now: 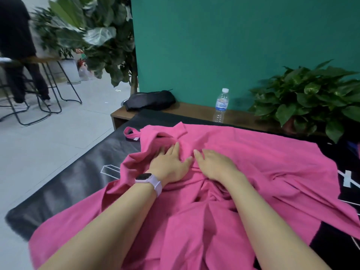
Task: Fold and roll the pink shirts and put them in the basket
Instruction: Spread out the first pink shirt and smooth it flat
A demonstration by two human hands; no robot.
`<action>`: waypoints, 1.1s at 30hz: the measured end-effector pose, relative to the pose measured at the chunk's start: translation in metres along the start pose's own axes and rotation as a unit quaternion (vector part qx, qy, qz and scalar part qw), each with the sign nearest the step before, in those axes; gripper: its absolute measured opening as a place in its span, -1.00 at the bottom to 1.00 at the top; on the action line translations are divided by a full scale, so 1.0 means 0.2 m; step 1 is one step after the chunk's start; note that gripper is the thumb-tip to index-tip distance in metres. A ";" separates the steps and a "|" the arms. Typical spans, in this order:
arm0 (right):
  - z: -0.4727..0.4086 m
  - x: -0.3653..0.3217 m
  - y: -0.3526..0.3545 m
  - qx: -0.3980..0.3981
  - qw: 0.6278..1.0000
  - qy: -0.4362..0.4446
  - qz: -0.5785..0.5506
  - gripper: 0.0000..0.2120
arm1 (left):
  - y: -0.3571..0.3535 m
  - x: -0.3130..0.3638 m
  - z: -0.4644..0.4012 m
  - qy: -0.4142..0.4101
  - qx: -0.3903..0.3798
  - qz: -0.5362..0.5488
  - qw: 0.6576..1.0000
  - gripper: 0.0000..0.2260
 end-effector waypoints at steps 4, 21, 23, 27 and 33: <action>-0.06 0.03 -0.01 0.011 1.000 0.014 0.005 -0.33 | 0.08 0.00 -0.09 -0.022 -0.031 -0.032 0.999 -0.34; 0.15 -0.12 0.22 0.196 0.970 0.075 0.119 -0.56 | -0.04 -0.19 -0.69 -0.005 -0.009 -0.082 0.997 -0.34; 0.17 -0.14 0.21 0.209 0.967 0.090 0.115 -0.56 | -0.05 -0.21 -0.74 -0.015 0.030 -0.063 0.997 -0.36; 0.17 -0.17 0.20 0.222 0.963 0.123 0.094 -0.58 | -0.03 -0.23 -0.77 -0.002 0.065 -0.012 0.998 -0.38; 0.09 -0.03 0.01 0.075 0.995 0.052 0.035 -0.33 | 0.16 -0.15 -0.62 -0.046 0.273 -0.026 0.961 -0.79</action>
Point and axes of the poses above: each hand's wrist, its own z-axis away from the middle knuckle, its own y-axis out of the back of the hand, x = y × z, the point moved 6 cm from there along -z, towards the middle knuckle, and after that the axes turned 15 degrees about x, right-handed, at the moved point
